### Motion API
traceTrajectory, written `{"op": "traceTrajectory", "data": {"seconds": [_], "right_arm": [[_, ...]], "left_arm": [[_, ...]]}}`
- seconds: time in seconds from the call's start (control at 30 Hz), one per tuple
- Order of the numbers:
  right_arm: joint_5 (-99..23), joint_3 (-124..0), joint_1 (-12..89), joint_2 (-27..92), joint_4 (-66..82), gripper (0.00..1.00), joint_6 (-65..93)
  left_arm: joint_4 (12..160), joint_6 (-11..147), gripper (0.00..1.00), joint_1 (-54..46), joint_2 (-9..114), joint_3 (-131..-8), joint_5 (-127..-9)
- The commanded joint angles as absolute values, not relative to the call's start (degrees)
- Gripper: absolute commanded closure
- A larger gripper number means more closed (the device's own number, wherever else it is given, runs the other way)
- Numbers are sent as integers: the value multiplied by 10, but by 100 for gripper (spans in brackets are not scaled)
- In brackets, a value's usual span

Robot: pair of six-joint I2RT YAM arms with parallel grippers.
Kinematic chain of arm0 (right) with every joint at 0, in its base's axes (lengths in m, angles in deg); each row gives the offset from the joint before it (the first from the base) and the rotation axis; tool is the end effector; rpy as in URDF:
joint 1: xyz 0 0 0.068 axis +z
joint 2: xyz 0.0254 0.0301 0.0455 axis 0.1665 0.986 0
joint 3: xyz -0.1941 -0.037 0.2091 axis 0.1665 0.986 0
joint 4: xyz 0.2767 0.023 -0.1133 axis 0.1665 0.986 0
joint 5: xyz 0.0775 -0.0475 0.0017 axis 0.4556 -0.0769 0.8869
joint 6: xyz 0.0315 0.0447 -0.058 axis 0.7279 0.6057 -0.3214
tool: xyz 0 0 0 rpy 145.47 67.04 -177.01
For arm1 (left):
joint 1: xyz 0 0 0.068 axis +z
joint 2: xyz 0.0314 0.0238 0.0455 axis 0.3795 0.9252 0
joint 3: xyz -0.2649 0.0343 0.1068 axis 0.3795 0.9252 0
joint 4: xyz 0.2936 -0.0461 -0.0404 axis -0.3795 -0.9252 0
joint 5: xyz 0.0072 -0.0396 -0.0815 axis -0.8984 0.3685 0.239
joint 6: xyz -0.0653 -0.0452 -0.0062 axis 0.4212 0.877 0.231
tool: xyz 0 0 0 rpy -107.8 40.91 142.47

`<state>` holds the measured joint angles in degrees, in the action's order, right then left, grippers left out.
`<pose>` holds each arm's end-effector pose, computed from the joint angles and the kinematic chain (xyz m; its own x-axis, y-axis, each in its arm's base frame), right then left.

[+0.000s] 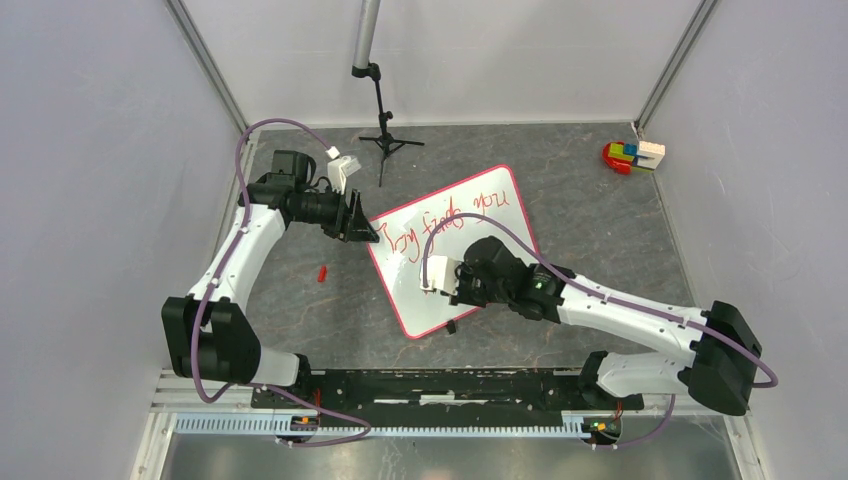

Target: Write a sentence on the whiteboard

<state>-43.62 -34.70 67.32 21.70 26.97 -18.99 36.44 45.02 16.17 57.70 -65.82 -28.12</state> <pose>0.1683 0.2717 0.2319 0.0597 -0.7261 -0.6850 -0.9288 0.2109 -0.3045 0.3182 -0.0855 0.2866 -0.7478 0.2143 -0.6284 0.6111 0.5923 -0.5252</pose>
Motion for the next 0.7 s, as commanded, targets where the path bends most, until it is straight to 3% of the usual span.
{"op": "traceTrajectory", "data": {"seconds": [0.0, 0.67], "right_arm": [[-466, -344, 675, 200, 276, 100, -199], [-486, -389, 668, 217, 257, 100, -185]], "left_arm": [[378, 450, 36, 160, 563, -660, -275], [378, 448, 36, 161, 565, -660, -274]]}}
